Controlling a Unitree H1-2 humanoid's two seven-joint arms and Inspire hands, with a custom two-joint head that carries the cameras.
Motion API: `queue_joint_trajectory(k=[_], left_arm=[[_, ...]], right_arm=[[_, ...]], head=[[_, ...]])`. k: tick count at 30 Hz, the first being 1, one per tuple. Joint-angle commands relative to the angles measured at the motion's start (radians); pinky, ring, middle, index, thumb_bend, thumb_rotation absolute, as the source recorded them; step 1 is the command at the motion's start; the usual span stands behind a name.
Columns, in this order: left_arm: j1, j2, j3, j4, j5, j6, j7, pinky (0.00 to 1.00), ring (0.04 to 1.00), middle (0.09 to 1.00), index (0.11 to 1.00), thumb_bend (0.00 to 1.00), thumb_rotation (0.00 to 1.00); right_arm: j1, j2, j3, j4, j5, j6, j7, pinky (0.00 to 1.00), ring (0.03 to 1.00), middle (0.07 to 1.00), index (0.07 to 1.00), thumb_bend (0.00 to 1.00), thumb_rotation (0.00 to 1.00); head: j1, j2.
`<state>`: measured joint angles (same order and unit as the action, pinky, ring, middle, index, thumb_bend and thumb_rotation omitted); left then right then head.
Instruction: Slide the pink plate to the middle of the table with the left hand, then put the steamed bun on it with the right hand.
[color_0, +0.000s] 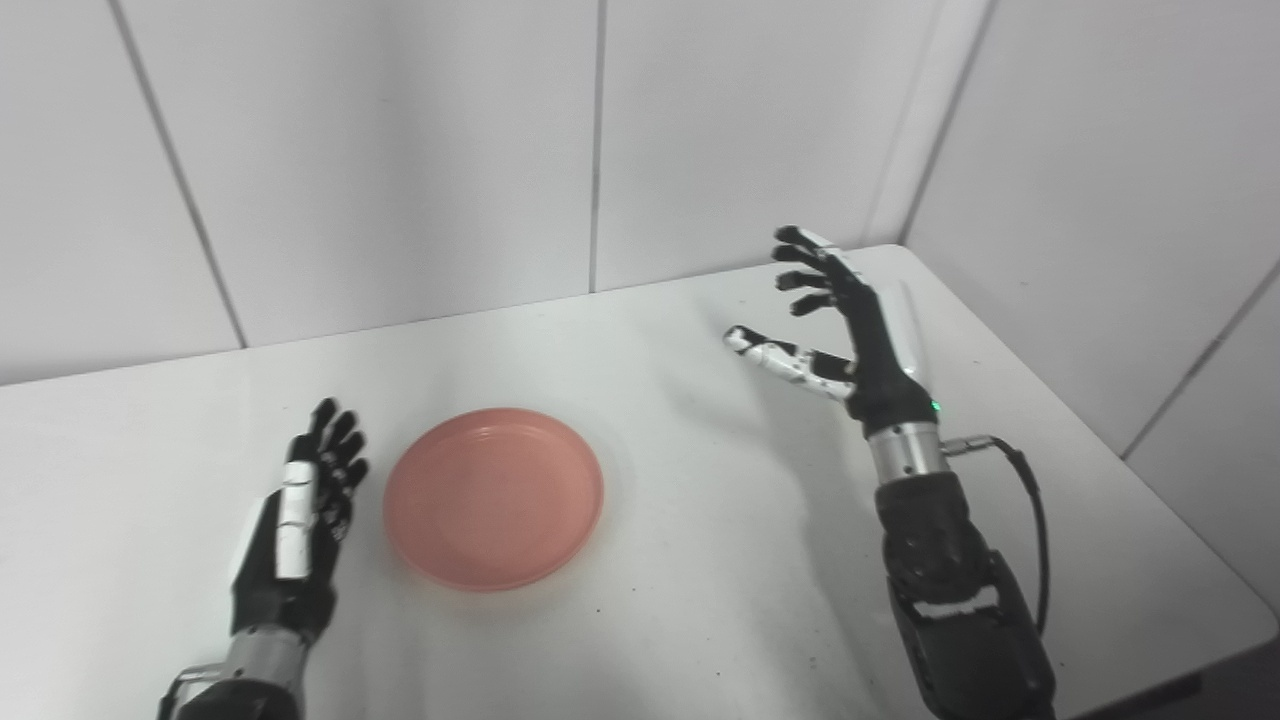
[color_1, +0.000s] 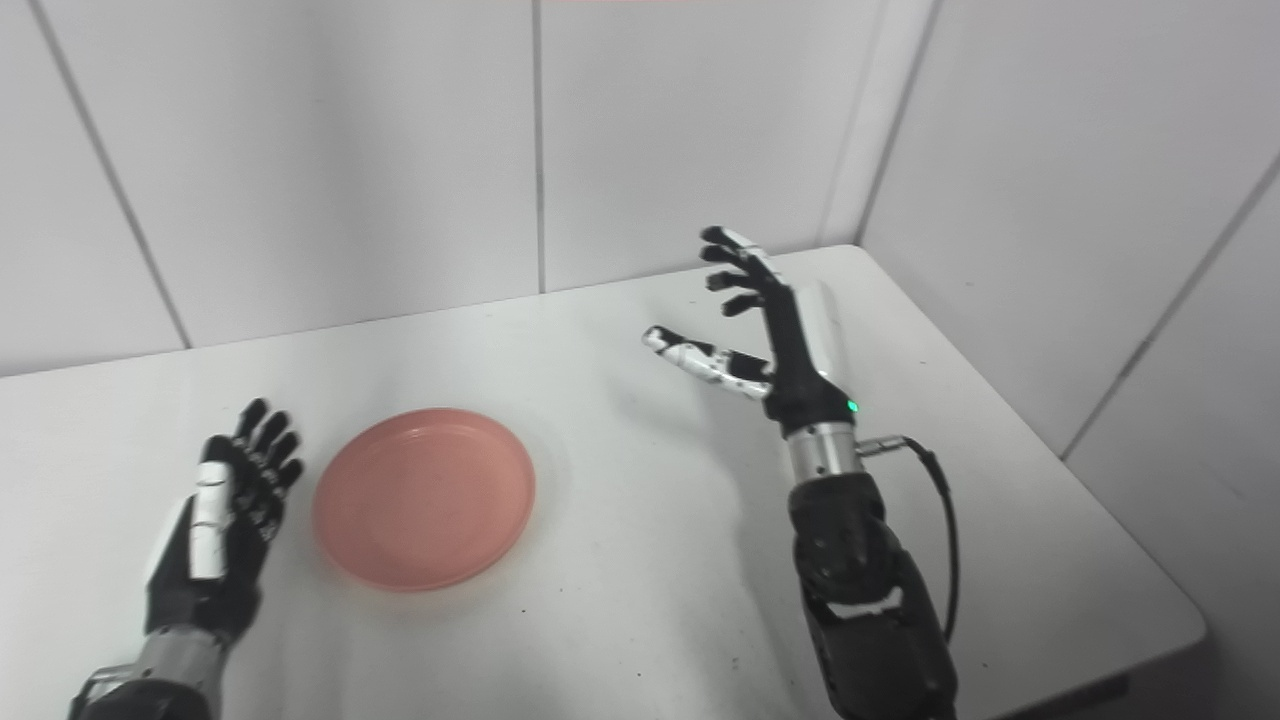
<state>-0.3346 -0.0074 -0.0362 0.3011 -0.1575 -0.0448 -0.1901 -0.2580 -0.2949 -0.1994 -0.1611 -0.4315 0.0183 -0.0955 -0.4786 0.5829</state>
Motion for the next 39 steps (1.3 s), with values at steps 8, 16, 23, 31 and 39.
queue_joint_trajectory(k=[8, 16, 23, 31, 39], left_arm=[[-0.027, 0.020, 0.023, 0.048, -0.038, -0.023, -0.037, 1.00, 1.000, 1.000, 1.000, 0.69, 1.00], [-0.031, 0.025, 0.020, 0.061, -0.037, -0.018, -0.044, 1.00, 1.000, 1.000, 1.000, 0.70, 1.00], [-0.018, 0.026, 0.015, 0.044, -0.034, -0.023, -0.046, 1.00, 1.000, 1.000, 1.000, 0.67, 1.00], [-0.022, 0.027, 0.012, 0.068, -0.040, -0.053, -0.060, 1.00, 1.000, 1.000, 1.000, 0.67, 1.00], [-0.017, 0.025, 0.007, 0.059, -0.030, -0.058, -0.060, 1.00, 1.000, 1.000, 1.000, 0.67, 1.00]], right_arm=[[-0.051, -0.066, -0.013, -0.081, -0.126, 0.158, 0.005, 0.62, 0.731, 0.770, 0.762, 0.68, 0.43], [-0.043, -0.132, -0.020, -0.142, -0.186, 0.314, 0.072, 0.65, 0.782, 0.819, 0.789, 0.69, 0.42], [-0.025, -0.186, -0.014, -0.153, -0.211, 0.395, 0.131, 0.71, 0.815, 0.839, 0.810, 0.73, 0.46], [-0.029, -0.198, 0.001, -0.108, -0.214, 0.442, 0.163, 0.71, 0.824, 0.849, 0.823, 0.74, 0.40], [-0.033, -0.207, 0.025, -0.006, -0.240, 0.445, 0.152, 0.70, 0.809, 0.840, 0.816, 0.77, 0.32]], head=[[-0.034, -0.004], [-0.030, -0.003], [-0.031, 0.001], [-0.039, -0.007], [-0.031, -0.013]])
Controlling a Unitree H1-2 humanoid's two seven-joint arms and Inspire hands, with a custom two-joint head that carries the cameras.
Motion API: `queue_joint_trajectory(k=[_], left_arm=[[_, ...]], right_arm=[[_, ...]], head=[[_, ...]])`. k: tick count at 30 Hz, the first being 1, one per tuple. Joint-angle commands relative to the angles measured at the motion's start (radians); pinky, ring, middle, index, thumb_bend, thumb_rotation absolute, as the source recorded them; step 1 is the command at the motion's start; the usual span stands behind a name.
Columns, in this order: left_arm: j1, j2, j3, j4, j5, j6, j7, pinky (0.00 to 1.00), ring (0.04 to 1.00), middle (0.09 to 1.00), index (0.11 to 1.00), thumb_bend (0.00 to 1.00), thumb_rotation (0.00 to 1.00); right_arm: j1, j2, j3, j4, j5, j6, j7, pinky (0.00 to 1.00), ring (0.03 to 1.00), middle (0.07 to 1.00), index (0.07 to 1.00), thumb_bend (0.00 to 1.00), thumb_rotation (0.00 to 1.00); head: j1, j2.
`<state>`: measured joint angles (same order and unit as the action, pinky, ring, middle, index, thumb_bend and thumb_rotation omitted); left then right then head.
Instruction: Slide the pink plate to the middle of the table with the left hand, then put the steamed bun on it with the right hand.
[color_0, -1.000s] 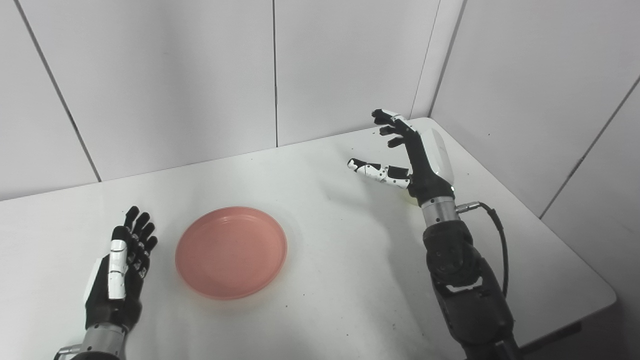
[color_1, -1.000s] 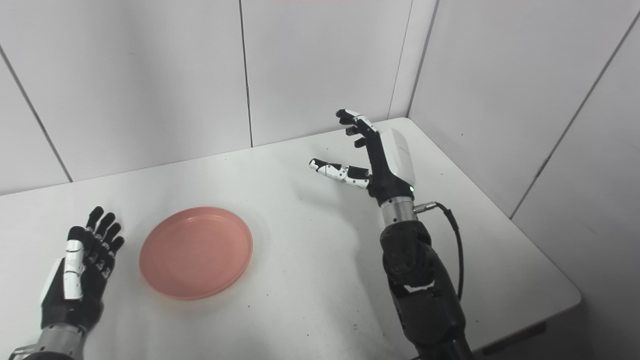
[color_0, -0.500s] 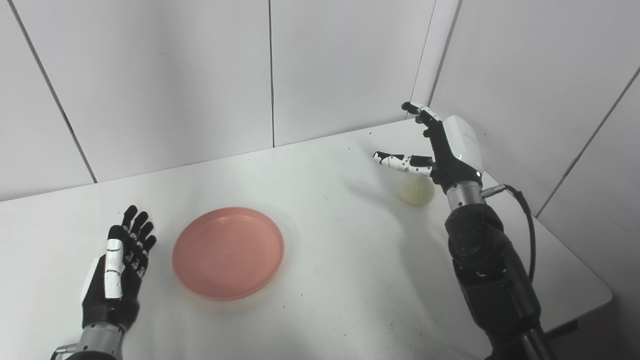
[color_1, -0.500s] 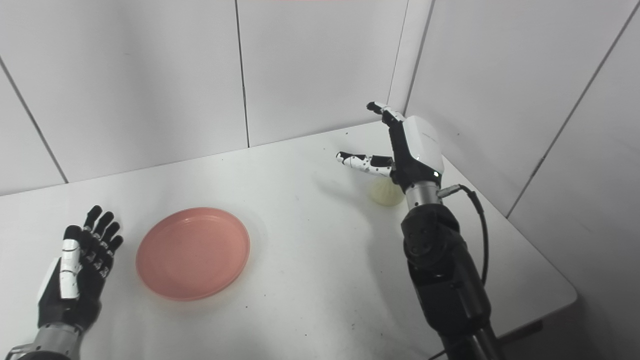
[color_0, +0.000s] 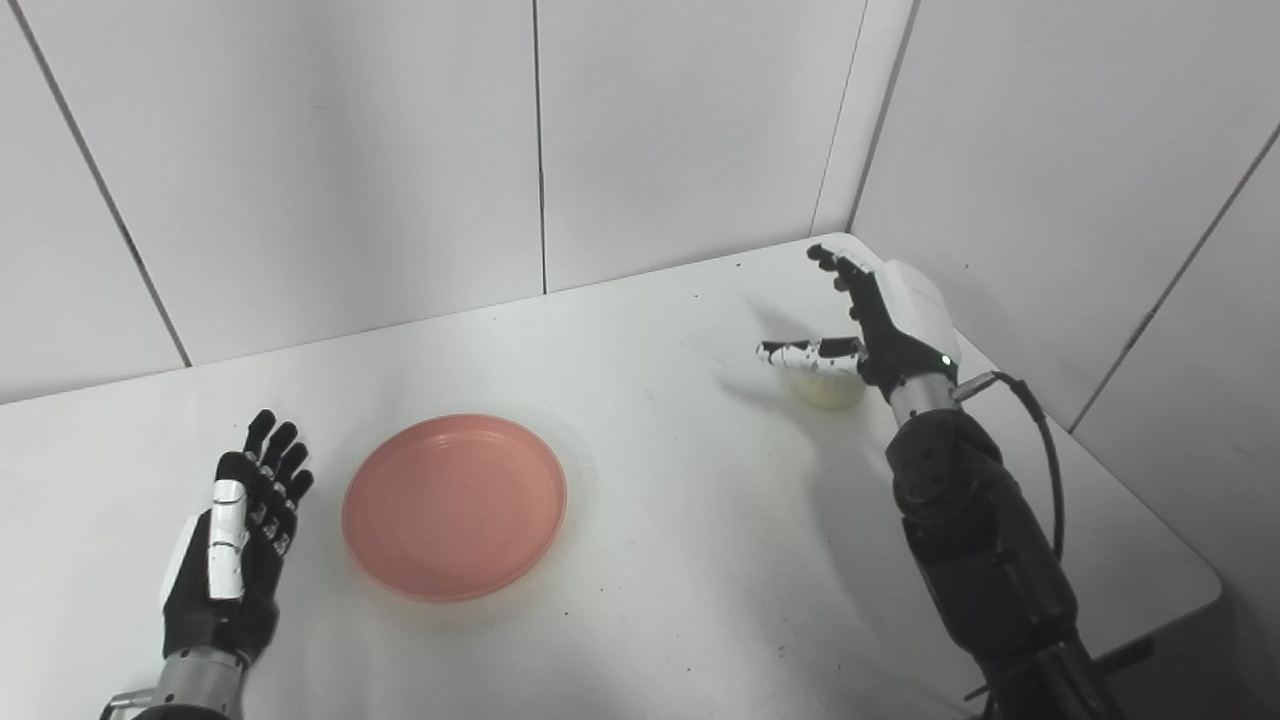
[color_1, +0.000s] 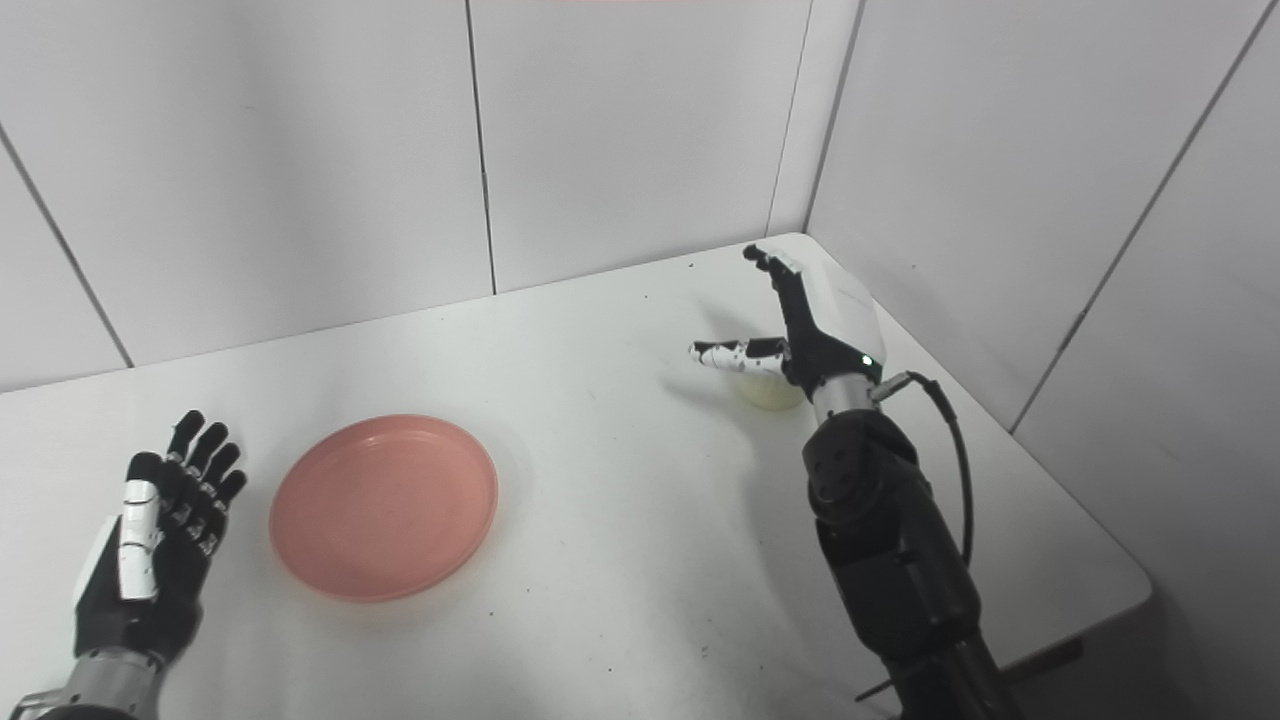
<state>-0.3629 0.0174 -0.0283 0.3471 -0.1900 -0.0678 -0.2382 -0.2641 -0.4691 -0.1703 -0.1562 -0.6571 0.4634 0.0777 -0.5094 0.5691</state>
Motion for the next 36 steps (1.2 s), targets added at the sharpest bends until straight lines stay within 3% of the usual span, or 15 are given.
queue_joint_trajectory(k=[1, 4, 14, 26, 32, 33, 35, 36], left_arm=[[0.014, 0.000, -0.003, 0.010, 0.006, -0.036, -0.011, 1.00, 1.000, 1.000, 1.000, 0.66, 1.00], [0.018, -0.002, -0.007, 0.000, 0.016, -0.038, -0.003, 1.00, 1.000, 1.000, 1.000, 0.66, 1.00], [0.023, 0.000, -0.007, -0.014, 0.017, -0.019, -0.011, 1.00, 1.000, 1.000, 1.000, 0.68, 1.00], [0.029, 0.002, -0.009, -0.025, 0.015, -0.010, -0.015, 1.00, 1.000, 1.000, 1.000, 0.69, 1.00], [0.030, -0.001, -0.010, -0.032, 0.020, -0.005, -0.010, 1.00, 1.000, 1.000, 1.000, 0.68, 1.00], [0.030, 0.000, -0.011, -0.033, 0.020, -0.003, -0.010, 1.00, 1.000, 1.000, 1.000, 0.68, 1.00], [0.031, -0.002, -0.009, -0.036, 0.016, 0.000, -0.010, 1.00, 1.000, 1.000, 1.000, 0.68, 1.00], [0.031, -0.003, -0.008, -0.037, 0.013, 0.002, -0.009, 1.00, 1.000, 1.000, 1.000, 0.68, 1.00]], right_arm=[[-0.027, -0.032, -0.002, 0.001, -0.014, -0.002, -0.027, 0.70, 0.814, 0.844, 0.817, 0.77, 0.31], [-0.025, -0.037, 0.012, 0.039, -0.020, -0.013, -0.046, 0.67, 0.794, 0.830, 0.814, 0.78, 0.28], [-0.038, -0.043, 0.036, 0.136, -0.027, -0.004, -0.083, 0.79, 0.823, 0.839, 0.820, 0.75, 0.23], [-0.039, -0.047, 0.044, 0.189, -0.031, 0.000, -0.118, 0.89, 0.835, 0.842, 0.813, 0.77, 0.25], [-0.045, -0.046, 0.051, 0.242, -0.036, -0.003, -0.152, 0.72, 0.785, 0.806, 0.786, 0.73, 0.23], [-0.046, -0.043, 0.047, 0.246, -0.026, -0.005, -0.158, 0.65, 0.759, 0.795, 0.776, 0.71, 0.17], [-0.046, -0.036, 0.037, 0.251, -0.003, -0.011, -0.165, 0.62, 0.748, 0.792, 0.772, 0.70, 0.15], [-0.046, -0.034, 0.034, 0.253, 0.007, -0.012, -0.167, 0.57, 0.709, 0.780, 0.763, 0.66, 0.07]], head=[[0.001, 0.000], [0.002, -0.002], [0.001, 0.000], [-0.001, 0.005], [0.003, 0.007], [0.005, 0.008], [0.005, 0.009], [0.005, 0.009]])
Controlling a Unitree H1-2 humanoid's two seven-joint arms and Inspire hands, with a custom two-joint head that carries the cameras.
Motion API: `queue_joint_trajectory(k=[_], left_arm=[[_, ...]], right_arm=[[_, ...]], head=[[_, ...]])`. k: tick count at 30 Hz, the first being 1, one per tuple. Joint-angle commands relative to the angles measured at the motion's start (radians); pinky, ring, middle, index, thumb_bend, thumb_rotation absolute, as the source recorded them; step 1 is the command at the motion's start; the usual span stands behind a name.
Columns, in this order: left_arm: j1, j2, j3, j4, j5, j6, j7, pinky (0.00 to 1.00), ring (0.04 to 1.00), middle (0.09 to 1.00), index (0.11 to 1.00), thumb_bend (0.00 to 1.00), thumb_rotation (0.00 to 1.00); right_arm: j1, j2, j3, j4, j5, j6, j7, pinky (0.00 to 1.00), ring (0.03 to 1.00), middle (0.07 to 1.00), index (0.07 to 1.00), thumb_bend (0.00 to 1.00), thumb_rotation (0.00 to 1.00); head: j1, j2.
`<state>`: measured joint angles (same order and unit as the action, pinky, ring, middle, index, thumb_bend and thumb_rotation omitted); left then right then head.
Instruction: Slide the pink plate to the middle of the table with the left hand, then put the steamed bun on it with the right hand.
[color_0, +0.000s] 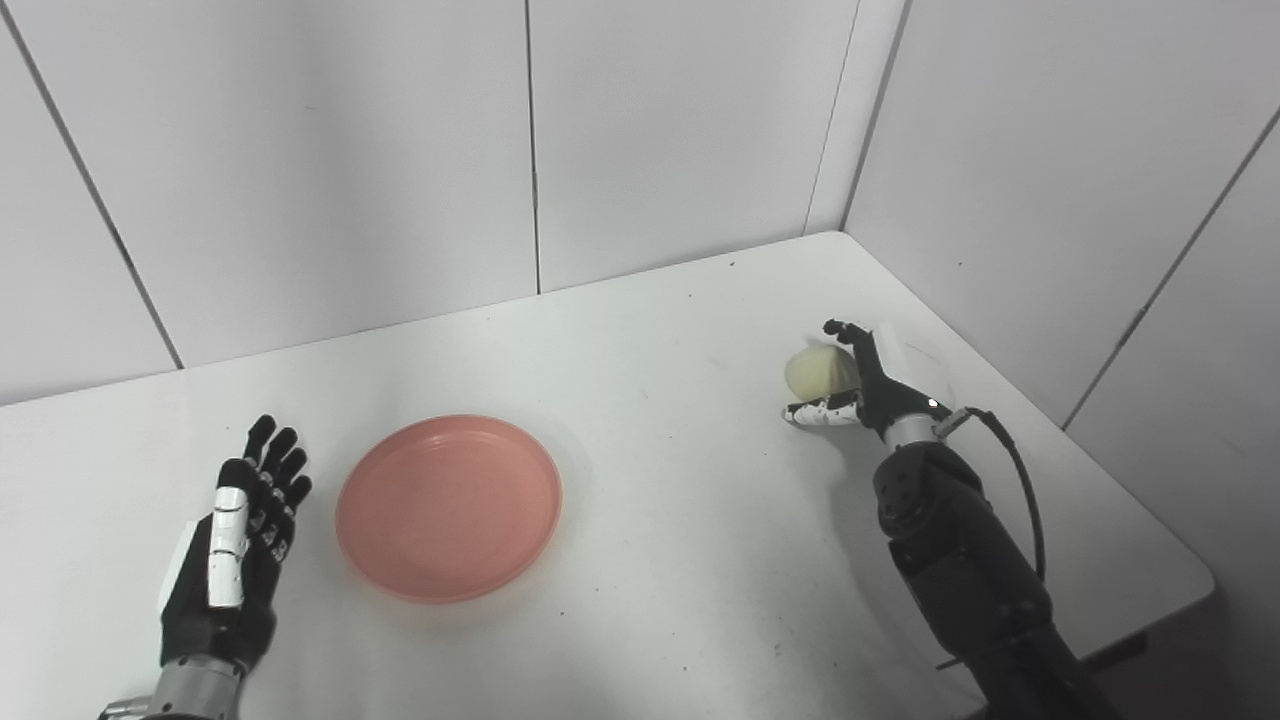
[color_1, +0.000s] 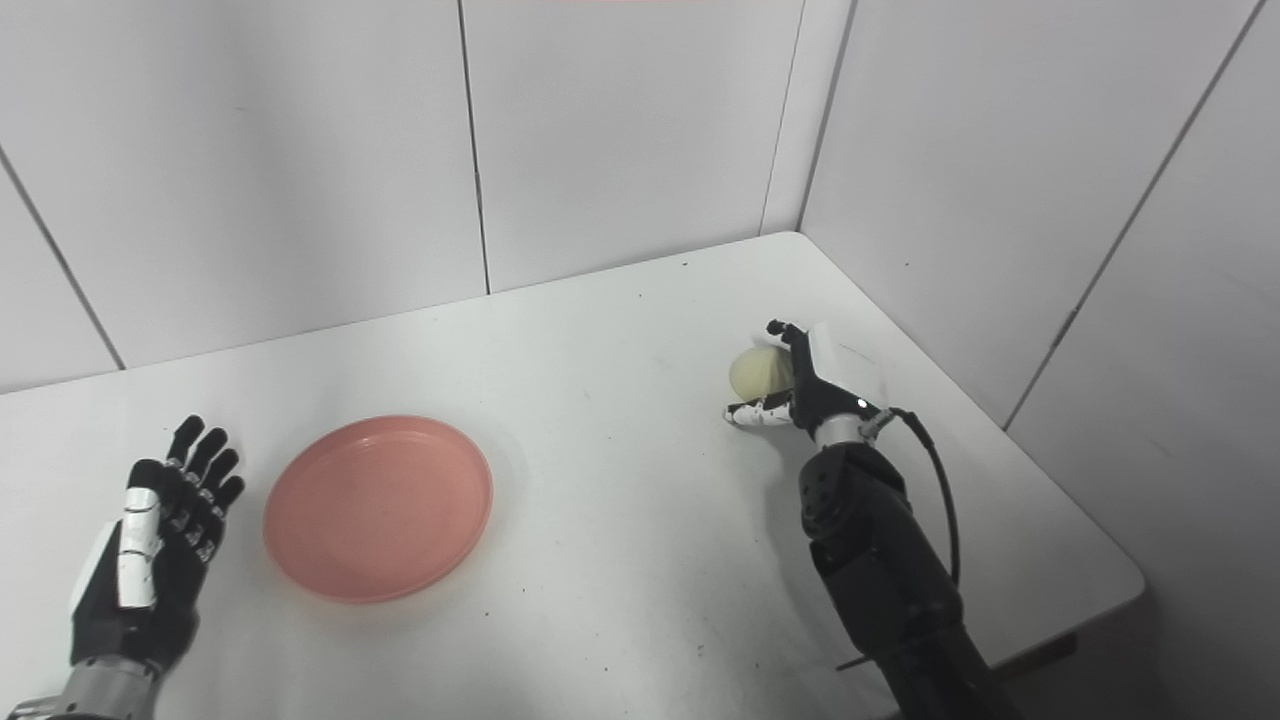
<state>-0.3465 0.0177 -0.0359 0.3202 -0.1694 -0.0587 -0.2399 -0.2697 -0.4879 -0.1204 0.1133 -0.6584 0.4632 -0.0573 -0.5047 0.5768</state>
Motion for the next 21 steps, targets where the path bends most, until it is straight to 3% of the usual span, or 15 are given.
queue_joint_trajectory(k=[1, 2, 5, 7, 9, 12, 13, 15, 21], left_arm=[[0.015, -0.004, 0.000, -0.009, -0.008, -0.009, -0.007, 1.00, 1.000, 1.000, 1.000, 0.68, 1.00], [0.015, -0.005, 0.000, -0.009, -0.007, -0.010, -0.007, 1.00, 1.000, 1.000, 0.999, 0.68, 1.00], [0.014, -0.004, -0.002, -0.007, -0.004, -0.012, -0.007, 1.00, 1.000, 1.000, 1.000, 0.68, 1.00], [0.014, -0.003, -0.004, -0.007, -0.002, -0.014, -0.008, 1.00, 1.000, 1.000, 1.000, 0.68, 1.00], [0.016, -0.003, -0.005, -0.010, -0.002, -0.009, -0.009, 1.00, 1.000, 1.000, 1.000, 0.68, 1.00], [0.020, -0.005, -0.008, -0.021, 0.002, 0.001, -0.004, 1.00, 1.000, 1.000, 0.998, 0.68, 1.00], [0.020, -0.006, -0.009, -0.023, 0.001, 0.002, -0.004, 1.00, 1.000, 1.000, 0.999, 0.68, 1.00], [0.022, -0.007, -0.010, -0.026, -0.001, 0.005, -0.005, 1.00, 1.000, 1.000, 0.999, 0.67, 1.00], [0.022, -0.013, -0.012, -0.030, 0.004, 0.004, 0.003, 1.00, 1.000, 1.000, 0.997, 0.66, 1.00]], right_arm=[[-0.041, -0.012, -0.021, -0.012, 0.020, -0.016, -0.039, 0.55, 0.696, 0.776, 0.760, 0.65, 0.04], [-0.040, -0.009, -0.024, -0.008, 0.030, -0.020, -0.047, 0.46, 0.599, 0.716, 0.744, 0.62, 0.01], [-0.038, -0.013, -0.019, 0.000, 0.041, -0.031, -0.065, 0.46, 0.571, 0.678, 0.724, 0.59, 0.00], [-0.036, -0.019, -0.016, 0.003, 0.053, -0.037, -0.068, 0.35, 0.447, 0.526, 0.686, 0.56, 0.00], [-0.037, -0.013, -0.027, -0.016, 0.078, -0.013, -0.052, 0.29, 0.365, 0.486, 0.668, 0.55, 0.00], [-0.040, -0.014, -0.037, -0.014, 0.112, -0.009, -0.048, 0.30, 0.377, 0.484, 0.651, 0.55, 0.00], [-0.039, -0.016, -0.037, -0.015, 0.118, -0.010, -0.050, 0.32, 0.407, 0.474, 0.574, 0.53, 0.00], [-0.037, -0.015, -0.038, -0.018, 0.120, -0.020, -0.069, 0.33, 0.419, 0.473, 0.521, 0.52, 0.00], [-0.044, -0.011, -0.038, 0.017, 0.119, -0.052, -0.136, 0.31, 0.388, 0.472, 0.499, 0.52, 0.00]], head=[[0.000, 0.001], [0.000, 0.001], [0.001, 0.003], [0.001, 0.002], [0.003, 0.003], [0.005, 0.004], [0.005, 0.004], [0.006, 0.004], [0.018, 0.005]])
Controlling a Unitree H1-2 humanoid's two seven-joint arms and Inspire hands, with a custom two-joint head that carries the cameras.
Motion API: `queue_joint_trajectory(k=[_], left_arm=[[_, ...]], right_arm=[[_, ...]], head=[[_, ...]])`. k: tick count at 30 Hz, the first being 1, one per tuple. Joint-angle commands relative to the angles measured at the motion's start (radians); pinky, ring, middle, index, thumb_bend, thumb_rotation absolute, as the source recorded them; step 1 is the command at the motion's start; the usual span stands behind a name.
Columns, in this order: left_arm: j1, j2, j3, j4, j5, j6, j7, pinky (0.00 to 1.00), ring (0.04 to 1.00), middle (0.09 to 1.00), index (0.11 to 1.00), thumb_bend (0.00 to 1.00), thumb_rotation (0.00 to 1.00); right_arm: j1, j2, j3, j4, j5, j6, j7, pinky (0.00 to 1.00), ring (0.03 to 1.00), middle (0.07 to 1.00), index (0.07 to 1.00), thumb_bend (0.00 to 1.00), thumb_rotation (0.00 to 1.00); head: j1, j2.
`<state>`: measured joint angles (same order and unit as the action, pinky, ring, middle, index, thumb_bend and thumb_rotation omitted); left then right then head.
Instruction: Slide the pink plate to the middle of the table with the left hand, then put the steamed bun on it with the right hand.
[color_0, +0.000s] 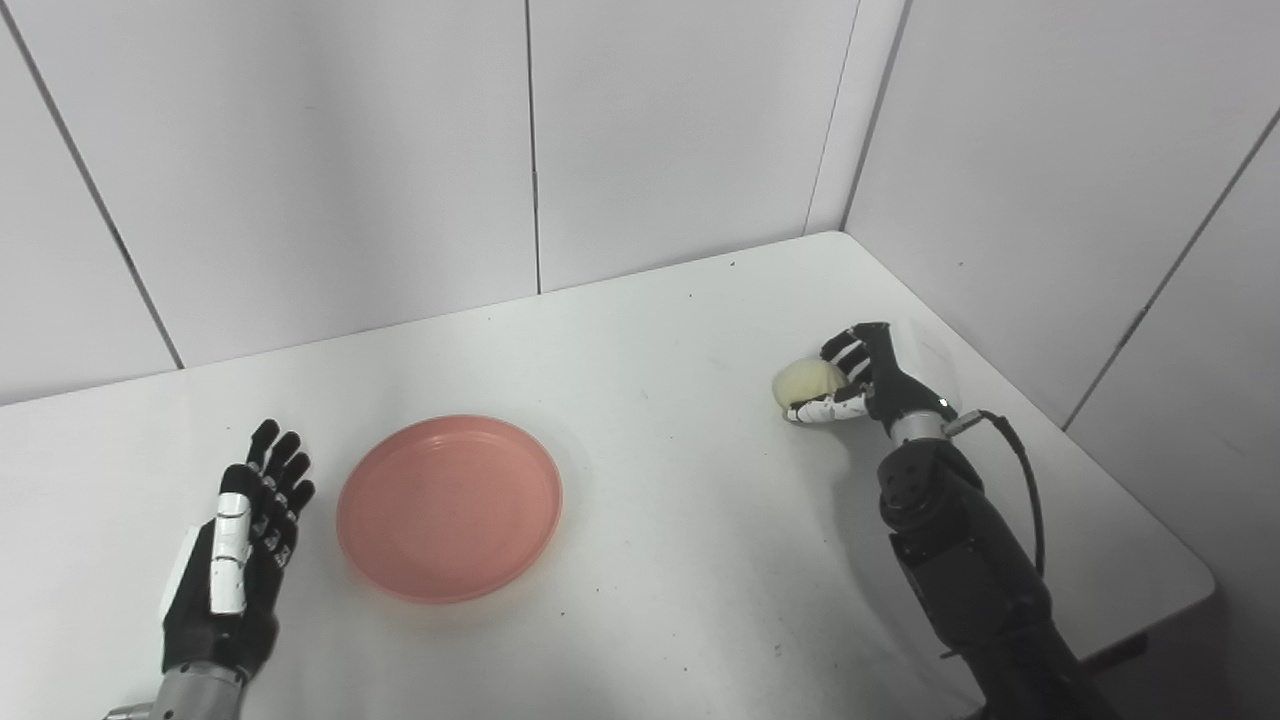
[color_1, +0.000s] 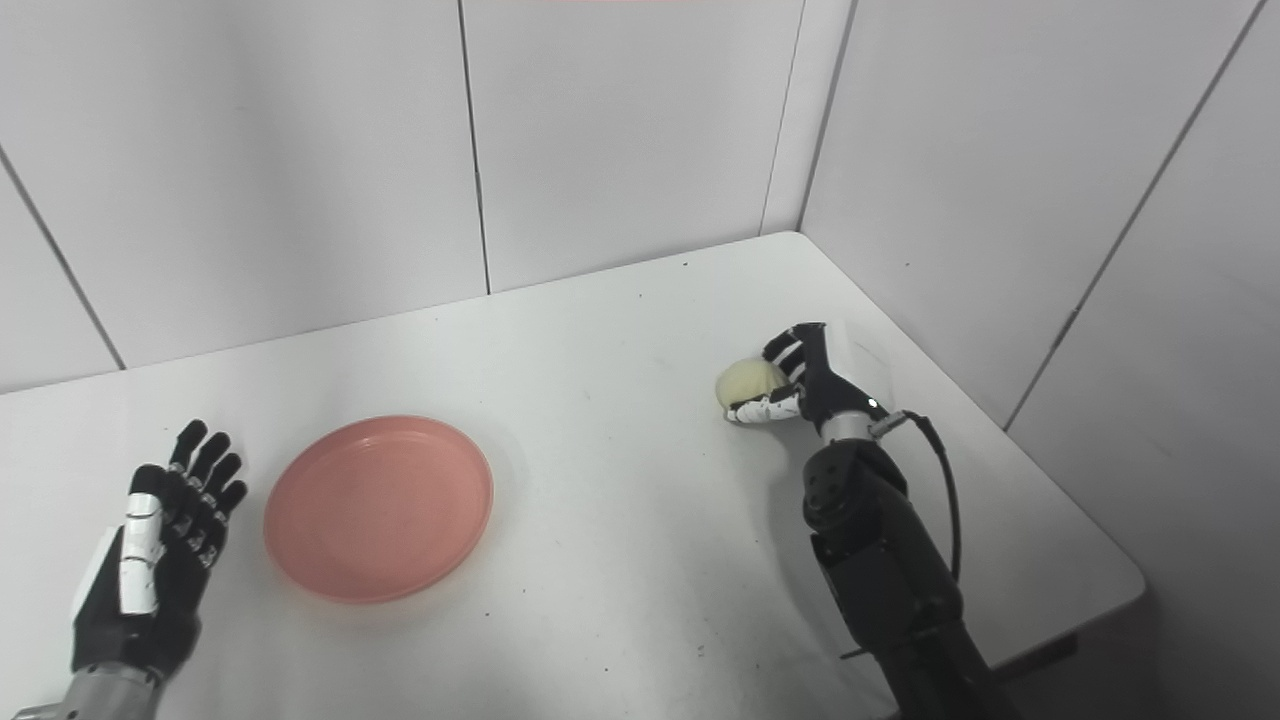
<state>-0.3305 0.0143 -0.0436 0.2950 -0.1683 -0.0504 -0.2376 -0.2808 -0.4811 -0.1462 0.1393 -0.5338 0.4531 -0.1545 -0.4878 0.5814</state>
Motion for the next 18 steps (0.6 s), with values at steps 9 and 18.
queue_joint_trajectory(k=[9, 18], left_arm=[[0.013, -0.032, -0.020, -0.017, 0.029, 0.004, 0.022, 1.00, 1.000, 0.998, 0.991, 0.68, 1.00], [0.018, -0.079, -0.053, -0.009, 0.080, -0.022, 0.060, 1.00, 1.000, 1.000, 0.999, 0.65, 1.00]], right_arm=[[-0.026, -0.008, -0.031, -0.079, 0.070, -0.103, -0.051, 0.33, 0.399, 0.458, 0.512, 0.52, 0.00], [-0.005, -0.006, -0.041, -0.152, 0.155, -0.275, -0.050, 0.31, 0.376, 0.461, 0.510, 0.52, 0.00]], head=[[0.130, 0.010], [0.275, 0.016]])
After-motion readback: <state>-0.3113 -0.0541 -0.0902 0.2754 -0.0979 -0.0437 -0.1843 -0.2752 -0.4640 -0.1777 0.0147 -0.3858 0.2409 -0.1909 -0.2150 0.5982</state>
